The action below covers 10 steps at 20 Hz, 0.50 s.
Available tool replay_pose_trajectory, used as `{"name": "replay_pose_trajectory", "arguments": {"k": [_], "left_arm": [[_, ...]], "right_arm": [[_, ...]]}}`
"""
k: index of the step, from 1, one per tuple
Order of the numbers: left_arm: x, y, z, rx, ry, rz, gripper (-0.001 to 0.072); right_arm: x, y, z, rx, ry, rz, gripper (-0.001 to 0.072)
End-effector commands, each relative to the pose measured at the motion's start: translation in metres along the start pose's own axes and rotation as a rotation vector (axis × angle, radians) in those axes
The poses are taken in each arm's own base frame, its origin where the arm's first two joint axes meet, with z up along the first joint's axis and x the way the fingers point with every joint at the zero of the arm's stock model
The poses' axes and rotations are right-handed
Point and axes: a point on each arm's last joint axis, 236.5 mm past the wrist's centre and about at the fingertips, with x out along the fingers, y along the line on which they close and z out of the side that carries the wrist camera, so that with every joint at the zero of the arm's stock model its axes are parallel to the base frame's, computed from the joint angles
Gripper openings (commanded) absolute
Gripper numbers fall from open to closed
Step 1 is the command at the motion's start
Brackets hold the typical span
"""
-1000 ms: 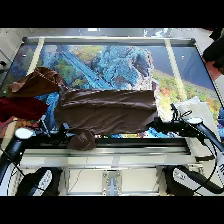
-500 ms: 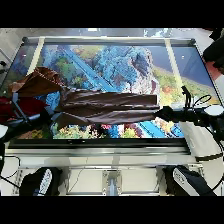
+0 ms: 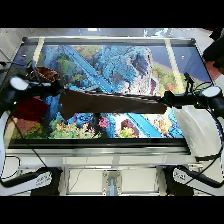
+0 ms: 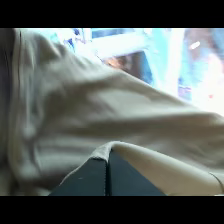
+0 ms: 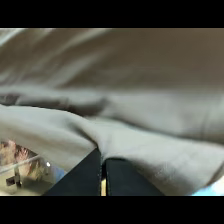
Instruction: Fold the shirts.
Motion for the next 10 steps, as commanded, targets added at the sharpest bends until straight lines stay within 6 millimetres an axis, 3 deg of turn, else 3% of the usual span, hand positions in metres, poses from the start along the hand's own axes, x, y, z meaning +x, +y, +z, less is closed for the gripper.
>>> {"name": "replay_pose_trajectory", "arguments": {"k": [1, 3, 6, 10], "left_arm": [[0.061, 0.018, 0.021, 0.063, 0.018, 0.111, 0.0006], [0.076, 0.036, 0.023, 0.077, 0.015, 0.169, 0.0007], [0.089, 0.053, 0.015, 0.098, 0.046, 0.214, 0.0007], [0.099, 0.051, 0.02, 0.108, 0.015, 0.208, 0.0008]], "right_arm": [[0.037, -0.009, 0.031, -0.014, 0.014, -0.02, 0.0012], [0.06, -0.016, 0.041, -0.014, 0.02, -0.033, 0.0012], [0.088, -0.046, 0.045, 0.034, 0.029, -0.088, 0.0012], [0.107, -0.062, 0.035, 0.052, 0.068, -0.104, 0.0014]]}}
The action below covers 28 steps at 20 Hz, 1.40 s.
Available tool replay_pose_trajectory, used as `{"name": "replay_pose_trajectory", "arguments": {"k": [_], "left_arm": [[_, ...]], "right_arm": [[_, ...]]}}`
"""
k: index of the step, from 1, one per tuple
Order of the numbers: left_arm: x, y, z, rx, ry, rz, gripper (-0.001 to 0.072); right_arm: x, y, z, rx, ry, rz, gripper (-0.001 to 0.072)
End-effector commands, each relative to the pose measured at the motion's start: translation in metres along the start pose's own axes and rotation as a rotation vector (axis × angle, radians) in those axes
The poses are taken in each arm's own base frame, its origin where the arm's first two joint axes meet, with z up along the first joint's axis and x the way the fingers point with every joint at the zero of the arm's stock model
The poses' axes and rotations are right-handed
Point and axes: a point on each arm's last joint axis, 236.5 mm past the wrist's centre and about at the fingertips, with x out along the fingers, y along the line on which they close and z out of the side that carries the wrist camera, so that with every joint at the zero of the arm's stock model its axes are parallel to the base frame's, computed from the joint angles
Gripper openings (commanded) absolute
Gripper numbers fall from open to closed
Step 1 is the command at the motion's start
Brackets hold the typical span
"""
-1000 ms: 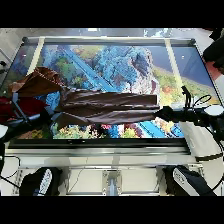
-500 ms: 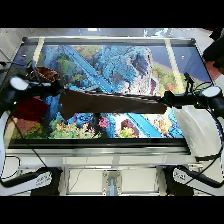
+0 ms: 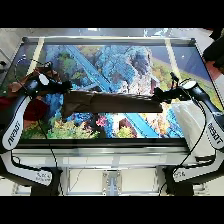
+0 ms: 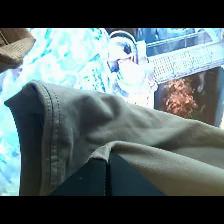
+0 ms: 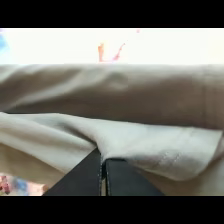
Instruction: Fold the shirts.
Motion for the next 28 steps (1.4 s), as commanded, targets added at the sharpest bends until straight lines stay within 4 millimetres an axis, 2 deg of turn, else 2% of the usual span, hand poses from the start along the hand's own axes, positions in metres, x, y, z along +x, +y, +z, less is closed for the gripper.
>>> {"name": "replay_pose_trajectory", "arguments": {"k": [1, 2, 3, 4, 5, 6, 7, 9, 10, 12, 13, 15, 19, 21, 24, 26, 28], "left_arm": [[0.011, -0.002, 0.007, 0.021, -0.034, 0.012, 0.0009], [0.011, -0.006, 0.008, 0.028, -0.043, 0.007, 0.001], [0.011, -0.01, 0.01, 0.033, -0.055, 0.002, 0.0022], [0.01, -0.013, 0.015, 0.035, -0.071, -0.004, 0.0178], [0.005, -0.015, 0.022, 0.037, -0.092, -0.007, 0.0453], [-0.003, -0.018, 0.031, 0.039, -0.116, -0.013, 0.0545], [-0.017, -0.02, 0.044, 0.039, -0.15, -0.018, 0.0544], [-0.059, -0.029, 0.072, 0.057, -0.248, -0.036, 0.0544], [-0.082, -0.037, 0.082, 0.102, -0.294, -0.043, 0.0544], [-0.125, -0.062, 0.09, 0.235, -0.367, -0.061, 0.0543], [-0.141, -0.075, 0.089, 0.287, -0.387, -0.073, 0.0543], [-0.157, -0.1, 0.084, 0.328, -0.406, -0.106, 0.0542], [-0.155, -0.147, 0.062, 0.4, -0.385, -0.173, 0.0543], [-0.154, -0.161, 0.054, 0.423, -0.376, -0.195, 0.0542], [-0.153, -0.168, 0.047, 0.436, -0.358, -0.205, 0.0539], [-0.151, -0.167, 0.041, 0.44, -0.328, -0.202, 0.0501], [-0.149, -0.166, 0.035, 0.445, -0.303, -0.201, 0.0496]], "right_arm": [[0.018, -0.012, 0.004, 0.01, -0.005, -0.027, 0.0014], [0.018, -0.012, 0.01, 0.008, -0.03, -0.029, 0.0034], [0.017, -0.009, 0.016, 0.017, -0.055, -0.019, 0.0115], [0.014, -0.002, 0.021, 0.024, -0.069, 0.001, 0.0272], [0.007, 0.007, 0.027, 0.012, -0.071, 0.019, 0.0407], [-0.004, 0.017, 0.032, -0.017, -0.065, 0.034, 0.0415], [-0.018, 0.029, 0.036, -0.056, -0.052, 0.045, 0.0414], [-0.06, 0.031, 0.042, -0.175, -0.029, -0.021, 0.041], [-0.082, 0.023, 0.044, -0.225, -0.026, -0.087, 0.0409], [-0.119, -0.008, 0.038, -0.259, -0.007, -0.233, 0.041], [-0.127, -0.022, 0.029, -0.236, 0.026, -0.263, 0.0411], [-0.123, -0.038, 0.012, -0.146, 0.085, -0.218, 0.0436], [-0.082, -0.049, -0.016, 0.043, 0.221, 0.034, 0.0452], [-0.063, -0.053, -0.022, 0.096, 0.276, 0.138, 0.0487], [-0.036, -0.062, -0.029, 0.113, 0.318, 0.193, 0.0488], [-0.024, -0.065, -0.033, 0.112, 0.341, 0.206, 0.0488], [-0.015, -0.069, -0.029, 0.11, 0.32, 0.197, 0.0489]]}}
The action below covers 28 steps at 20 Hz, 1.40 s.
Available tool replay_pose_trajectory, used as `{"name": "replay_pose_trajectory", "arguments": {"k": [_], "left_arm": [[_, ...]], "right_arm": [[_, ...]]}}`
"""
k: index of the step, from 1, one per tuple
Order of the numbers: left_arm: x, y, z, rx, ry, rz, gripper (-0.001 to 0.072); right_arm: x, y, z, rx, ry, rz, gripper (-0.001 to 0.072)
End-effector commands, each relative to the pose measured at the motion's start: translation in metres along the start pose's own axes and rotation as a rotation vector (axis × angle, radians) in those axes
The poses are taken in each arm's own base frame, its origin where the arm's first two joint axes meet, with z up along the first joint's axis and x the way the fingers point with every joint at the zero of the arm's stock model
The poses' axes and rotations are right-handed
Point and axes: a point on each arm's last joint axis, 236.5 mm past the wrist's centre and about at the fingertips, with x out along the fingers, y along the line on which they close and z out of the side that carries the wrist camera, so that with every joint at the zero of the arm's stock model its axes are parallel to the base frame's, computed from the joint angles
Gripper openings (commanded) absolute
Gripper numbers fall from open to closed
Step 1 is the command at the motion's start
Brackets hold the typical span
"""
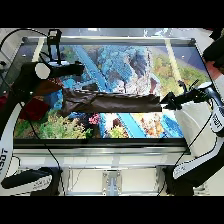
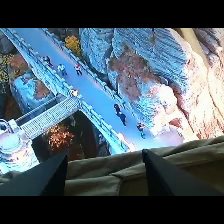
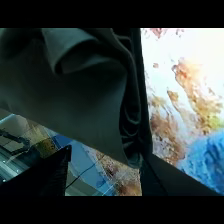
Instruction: Fold the shirts.
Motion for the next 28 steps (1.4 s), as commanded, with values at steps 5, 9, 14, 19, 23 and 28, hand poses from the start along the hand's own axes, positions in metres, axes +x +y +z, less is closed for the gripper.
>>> {"name": "replay_pose_trajectory", "arguments": {"k": [5, 9, 14, 19, 23, 28], "left_arm": [[0.001, -0.006, -0.01, 0.008, 0.043, -0.013, 0.0494], [0.01, -0.004, -0.018, 0.005, 0.065, -0.012, 0.0493], [0.034, -0.005, -0.056, -0.004, 0.195, -0.025, 0.0063], [0.083, -0.053, -0.132, -0.023, 0.41, -0.13, 0.0011], [0.11, -0.141, -0.2, 0.013, 0.551, -0.309, 0.001], [0.127, -0.216, -0.225, 0.078, 0.498, -0.393, 0.0011]], "right_arm": [[0.027, -0.001, 0.03, -0.034, -0.088, -0.021, 0.0522], [0.052, 0.026, 0.031, -0.094, -0.07, -0.023, 0.0475], [0.058, 0.072, 0.013, -0.114, -0.009, 0.098, 0.0014], [-0.003, 0.134, -0.013, -0.254, -0.051, 0.12, 0.0013], [-0.05, 0.182, -0.05, -0.339, -0.09, 0.109, 0.0012], [-0.09, 0.219, -0.085, -0.4, -0.164, 0.086, 0.0012]]}}
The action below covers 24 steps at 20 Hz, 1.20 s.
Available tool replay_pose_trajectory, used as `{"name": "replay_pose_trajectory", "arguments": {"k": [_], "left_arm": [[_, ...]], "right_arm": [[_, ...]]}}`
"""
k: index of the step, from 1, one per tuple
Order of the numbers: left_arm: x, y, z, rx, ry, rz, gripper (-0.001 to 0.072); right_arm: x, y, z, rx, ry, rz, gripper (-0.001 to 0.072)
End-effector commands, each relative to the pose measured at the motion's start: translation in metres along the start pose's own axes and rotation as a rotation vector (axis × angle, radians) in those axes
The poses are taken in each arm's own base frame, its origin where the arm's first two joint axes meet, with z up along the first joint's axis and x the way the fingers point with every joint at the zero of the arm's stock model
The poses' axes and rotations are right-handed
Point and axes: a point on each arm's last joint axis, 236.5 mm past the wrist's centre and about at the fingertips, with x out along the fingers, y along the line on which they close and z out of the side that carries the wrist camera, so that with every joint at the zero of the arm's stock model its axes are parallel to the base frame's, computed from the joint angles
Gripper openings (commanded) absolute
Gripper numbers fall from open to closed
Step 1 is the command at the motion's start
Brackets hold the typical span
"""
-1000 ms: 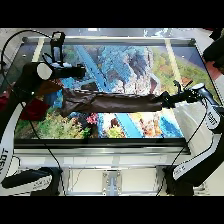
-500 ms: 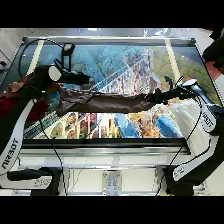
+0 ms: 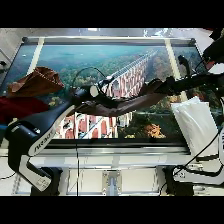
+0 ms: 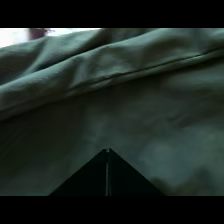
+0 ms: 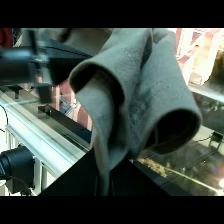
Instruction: Fold the shirts.
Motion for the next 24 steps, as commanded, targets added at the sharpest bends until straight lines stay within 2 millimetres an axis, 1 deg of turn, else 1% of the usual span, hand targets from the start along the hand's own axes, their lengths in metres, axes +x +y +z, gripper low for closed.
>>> {"name": "replay_pose_trajectory", "arguments": {"k": [1, 2, 3, 4, 5, 6, 7, 9, 10, 11, 12, 13, 14, 15, 16, 17, 19, 20, 21, 22, 23, 24], "left_arm": [[0.027, -0.038, 0.004, 0.043, -0.053, -0.039, 0.0011], [0.025, -0.04, 0.01, 0.047, -0.073, -0.04, 0.001], [0.019, -0.04, 0.019, 0.049, -0.092, -0.041, 0.0011], [0.003, -0.035, 0.033, 0.046, -0.126, -0.036, 0.0011], [-0.02, -0.025, 0.05, 0.043, -0.177, -0.021, 0.0011], [-0.048, -0.01, 0.066, 0.048, -0.233, 0.012, 0.001], [-0.082, 0.01, 0.082, 0.06, -0.292, 0.064, 0.0011], [-0.161, 0.055, 0.107, 0.05, -0.419, 0.169, 0.001], [-0.203, 0.074, 0.114, 0.021, -0.486, 0.207, 0.0011], [-0.242, 0.092, 0.117, -0.007, -0.544, 0.245, 0.0011], [-0.273, 0.106, 0.116, -0.03, -0.585, 0.277, 0.001], [-0.3, 0.118, 0.112, -0.052, -0.616, 0.308, 0.0011], [-0.319, 0.127, 0.105, -0.072, -0.627, 0.329, 0.0011], [-0.332, 0.136, 0.097, -0.092, -0.621, 0.346, 0.001], [-0.338, 0.142, 0.087, -0.11, -0.602, 0.353, 0.0011], [-0.339, 0.147, 0.077, -0.128, -0.57, 0.355, 0.0011], [-0.333, 0.152, 0.061, -0.153, -0.503, 0.346, 0.001], [-0.331, 0.153, 0.056, -0.155, -0.482, 0.346, 0.0011], [-0.331, 0.153, 0.054, -0.153, -0.472, 0.351, 0.001], [-0.33, 0.154, 0.053, -0.154, -0.47, 0.35, 0.001], [-0.33, 0.154, 0.053, -0.154, -0.47, 0.35, 0.0011], [-0.33, 0.154, 0.053, -0.154, -0.47, 0.35, 0.0011]], "right_arm": [[-0.025, 0.035, -0.011, -0.044, -0.045, -0.017, 0.0013], [-0.028, 0.04, -0.013, -0.056, -0.053, -0.019, 0.0012], [-0.027, 0.047, -0.014, -0.062, -0.054, -0.017, 0.0012], [-0.023, 0.054, -0.014, -0.064, -0.053, -0.012, 0.0012], [-0.014, 0.062, -0.012, -0.077, -0.056, -0.006, 0.0012], [-0.004, 0.072, -0.007, -0.098, -0.071, -0.002, 0.0012], [0.009, 0.087, 0.0, -0.136, -0.098, 0.006, 0.0011], [0.042, 0.124, 0.014, -0.218, -0.165, 0.032, 0.0011], [0.064, 0.144, 0.021, -0.258, -0.202, 0.047, 0.0011], [0.089, 0.164, 0.026, -0.287, -0.239, 0.068, 0.0011], [0.114, 0.18, 0.03, -0.305, -0.269, 0.085, 0.001], [0.143, 0.196, 0.032, -0.312, -0.301, 0.107, 0.0011], [0.169, 0.209, 0.032, -0.305, -0.33, 0.128, 0.0011], [0.195, 0.219, 0.035, -0.291, -0.371, 0.142, 0.0011], [0.214, 0.226, 0.041, -0.292, -0.424, 0.141, 0.0013], [0.227, 0.235, 0.051, -0.29, -0.492, 0.146, 0.0068], [0.236, 0.256, 0.06, -0.288, -0.538, 0.18, 0.0622], [0.235, 0.265, 0.058, -0.305, -0.52, 0.196, 0.0645], [0.228, 0.269, 0.059, -0.337, -0.5, 0.196, 0.0645], [0.219, 0.267, 0.059, -0.381, -0.471, 0.18, 0.0644], [0.208, 0.259, 0.06, -0.426, -0.432, 0.148, 0.0643], [0.195, 0.242, 0.06, -0.462, -0.374, 0.101, 0.0642]]}}
